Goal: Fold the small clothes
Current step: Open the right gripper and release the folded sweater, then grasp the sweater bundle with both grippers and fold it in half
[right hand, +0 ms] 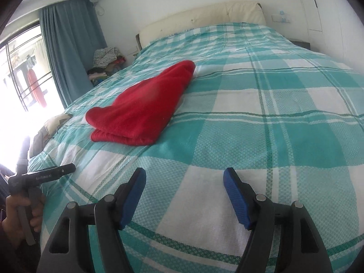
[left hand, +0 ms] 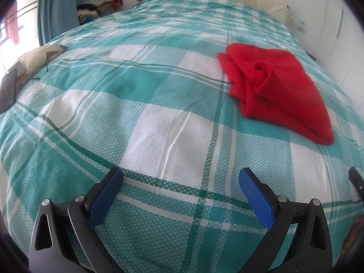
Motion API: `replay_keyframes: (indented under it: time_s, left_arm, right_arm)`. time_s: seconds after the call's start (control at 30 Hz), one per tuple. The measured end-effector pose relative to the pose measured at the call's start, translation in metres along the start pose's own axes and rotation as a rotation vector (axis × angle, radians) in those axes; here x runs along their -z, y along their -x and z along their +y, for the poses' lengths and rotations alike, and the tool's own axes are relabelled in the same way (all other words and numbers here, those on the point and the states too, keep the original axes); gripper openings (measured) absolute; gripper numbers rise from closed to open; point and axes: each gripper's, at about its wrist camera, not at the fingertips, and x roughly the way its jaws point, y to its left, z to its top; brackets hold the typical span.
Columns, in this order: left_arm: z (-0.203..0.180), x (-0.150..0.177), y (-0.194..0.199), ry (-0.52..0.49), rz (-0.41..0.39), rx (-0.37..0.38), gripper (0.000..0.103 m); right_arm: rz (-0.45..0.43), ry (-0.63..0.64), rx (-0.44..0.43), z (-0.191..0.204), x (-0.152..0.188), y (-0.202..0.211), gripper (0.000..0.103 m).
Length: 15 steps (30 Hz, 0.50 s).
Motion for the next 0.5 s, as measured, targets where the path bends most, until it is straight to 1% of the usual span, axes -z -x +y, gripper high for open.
replay_keyframes:
  time_s: [0.07, 0.13, 0.23, 0.3, 0.33, 0.4, 0.43, 0.5]
  left_arm:
    - [-0.007, -0.008, 0.013, 0.009, -0.044, 0.03, 0.102]
    - [-0.024, -0.027, 0.023, -0.019, -0.093, 0.051, 0.102]
    - [-0.059, -0.071, 0.023, -0.092, -0.124, 0.11, 0.102]
    - [-0.079, -0.103, 0.011, -0.126, -0.128, 0.149, 0.102]
    - [-0.087, -0.116, -0.001, -0.14, -0.108, 0.152, 0.102]
    - [-0.095, -0.135, -0.038, -0.154, -0.033, 0.113, 0.102]
    - [-0.094, -0.138, -0.058, -0.163, 0.017, 0.085, 0.101]
    - [-0.086, -0.134, -0.093, -0.186, 0.089, 0.018, 0.101]
  right_arm:
    - [0.004, 0.01, 0.01, 0.003, 0.001, -0.001, 0.071]
    - [0.015, 0.023, 0.022, 0.005, 0.001, -0.004, 0.073]
    - [0.033, 0.044, 0.041, 0.008, 0.003, -0.007, 0.075]
    - [0.035, 0.047, 0.043, 0.008, 0.003, -0.007, 0.076]
    - [0.037, 0.045, 0.042, 0.007, 0.003, -0.007, 0.076]
    - [0.045, 0.044, 0.045, 0.007, 0.002, -0.007, 0.076]
    - [0.051, 0.044, 0.048, 0.008, 0.0, -0.007, 0.076]
    - [0.073, 0.037, 0.034, 0.01, -0.009, -0.008, 0.076]
